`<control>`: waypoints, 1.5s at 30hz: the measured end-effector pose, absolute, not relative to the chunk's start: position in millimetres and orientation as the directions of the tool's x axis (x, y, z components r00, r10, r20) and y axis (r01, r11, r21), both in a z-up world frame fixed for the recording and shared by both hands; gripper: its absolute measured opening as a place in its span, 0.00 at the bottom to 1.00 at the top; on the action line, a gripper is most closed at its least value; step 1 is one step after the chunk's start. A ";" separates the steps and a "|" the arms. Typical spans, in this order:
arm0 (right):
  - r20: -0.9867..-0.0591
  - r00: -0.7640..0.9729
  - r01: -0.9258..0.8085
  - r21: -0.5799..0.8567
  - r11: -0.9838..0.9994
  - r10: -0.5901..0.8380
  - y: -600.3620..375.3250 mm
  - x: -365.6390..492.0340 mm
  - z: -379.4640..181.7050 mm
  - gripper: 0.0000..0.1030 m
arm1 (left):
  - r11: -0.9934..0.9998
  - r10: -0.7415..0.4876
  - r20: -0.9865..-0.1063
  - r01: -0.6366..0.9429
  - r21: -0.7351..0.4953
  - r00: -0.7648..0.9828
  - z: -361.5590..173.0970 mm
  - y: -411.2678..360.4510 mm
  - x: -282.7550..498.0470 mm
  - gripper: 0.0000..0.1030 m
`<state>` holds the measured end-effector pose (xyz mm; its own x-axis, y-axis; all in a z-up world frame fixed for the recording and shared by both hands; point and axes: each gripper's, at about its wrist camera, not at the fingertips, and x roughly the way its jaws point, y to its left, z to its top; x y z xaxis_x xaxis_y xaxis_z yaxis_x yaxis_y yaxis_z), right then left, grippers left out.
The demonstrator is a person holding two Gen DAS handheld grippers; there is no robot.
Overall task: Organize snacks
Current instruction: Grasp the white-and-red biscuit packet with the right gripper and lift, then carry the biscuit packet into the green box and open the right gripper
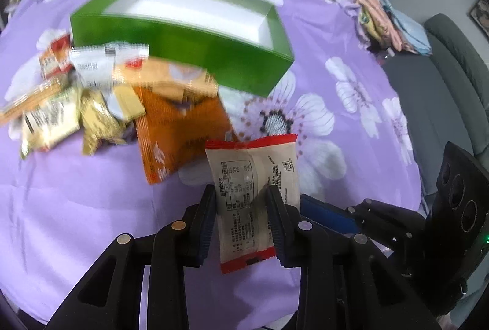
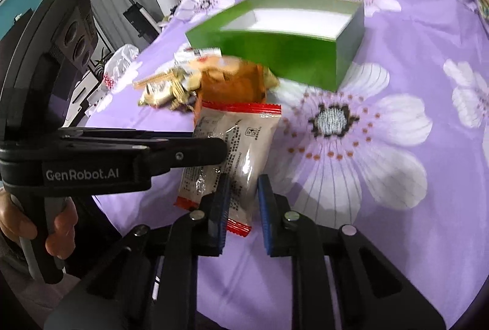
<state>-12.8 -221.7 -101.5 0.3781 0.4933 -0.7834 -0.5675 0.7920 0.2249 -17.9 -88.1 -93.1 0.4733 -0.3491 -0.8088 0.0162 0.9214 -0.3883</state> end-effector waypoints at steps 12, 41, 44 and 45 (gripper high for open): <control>-0.664 0.523 -0.594 0.166 0.787 0.534 -196.1 45.9 -45.0 0.18 | 0.936 -0.322 -0.718 0.092 -0.340 0.617 -29.0 -65.5 36.8 0.32; -0.700 0.527 -0.493 0.210 0.844 0.482 -171.7 163.6 -84.4 0.27 | 0.944 -0.283 -0.789 0.013 -0.330 0.544 -81.6 -36.0 173.1 0.60; -0.690 0.535 -0.491 0.217 0.844 0.488 -177.7 157.9 -79.8 0.34 | 0.941 -0.281 -0.790 -0.005 -0.339 0.545 -82.6 -28.0 170.1 0.78; -0.687 0.540 -0.488 0.215 0.846 0.486 -180.1 154.8 -77.3 0.35 | 0.942 -0.271 -0.792 -0.019 -0.336 0.546 -81.8 -24.2 167.5 0.78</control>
